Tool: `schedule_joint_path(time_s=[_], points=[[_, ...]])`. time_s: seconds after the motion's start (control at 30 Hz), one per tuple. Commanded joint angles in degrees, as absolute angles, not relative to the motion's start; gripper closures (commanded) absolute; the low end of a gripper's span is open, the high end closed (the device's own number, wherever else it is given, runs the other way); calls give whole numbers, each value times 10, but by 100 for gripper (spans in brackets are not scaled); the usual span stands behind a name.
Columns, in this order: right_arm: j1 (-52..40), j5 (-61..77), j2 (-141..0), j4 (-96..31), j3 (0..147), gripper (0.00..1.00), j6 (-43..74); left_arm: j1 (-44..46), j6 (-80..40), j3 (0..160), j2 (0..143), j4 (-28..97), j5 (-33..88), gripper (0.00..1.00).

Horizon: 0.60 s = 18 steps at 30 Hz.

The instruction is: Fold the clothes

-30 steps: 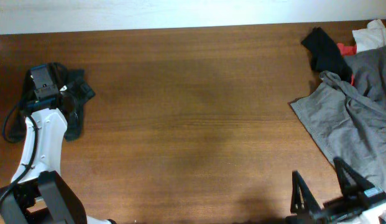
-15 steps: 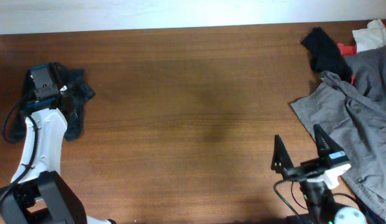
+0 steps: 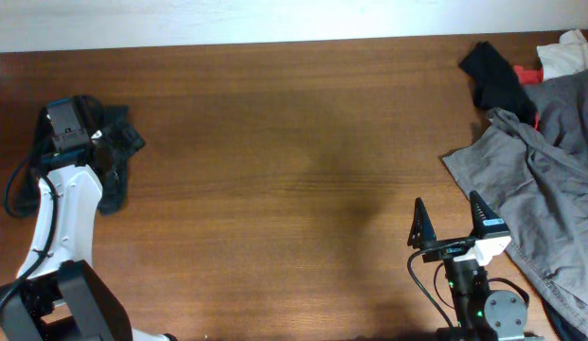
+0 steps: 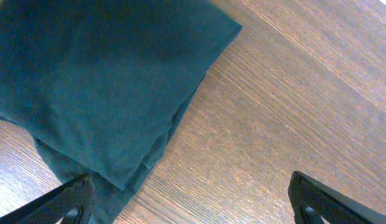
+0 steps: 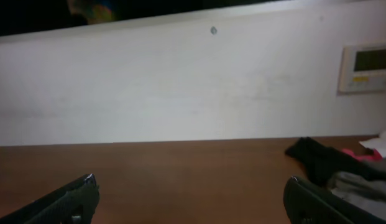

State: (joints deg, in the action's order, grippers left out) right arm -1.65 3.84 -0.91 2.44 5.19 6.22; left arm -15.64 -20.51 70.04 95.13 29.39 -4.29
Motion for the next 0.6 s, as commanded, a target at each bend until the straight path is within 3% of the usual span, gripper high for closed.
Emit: schedule_joint_path(time_s=[0.0, 0.57], points=[[-3, 25, -3, 28, 36, 1, 62, -155, -201, 703, 948, 294, -39, 1], [16, 8, -2, 29, 31, 1, 62, -155, -201, 703, 948, 294, -39, 1]])
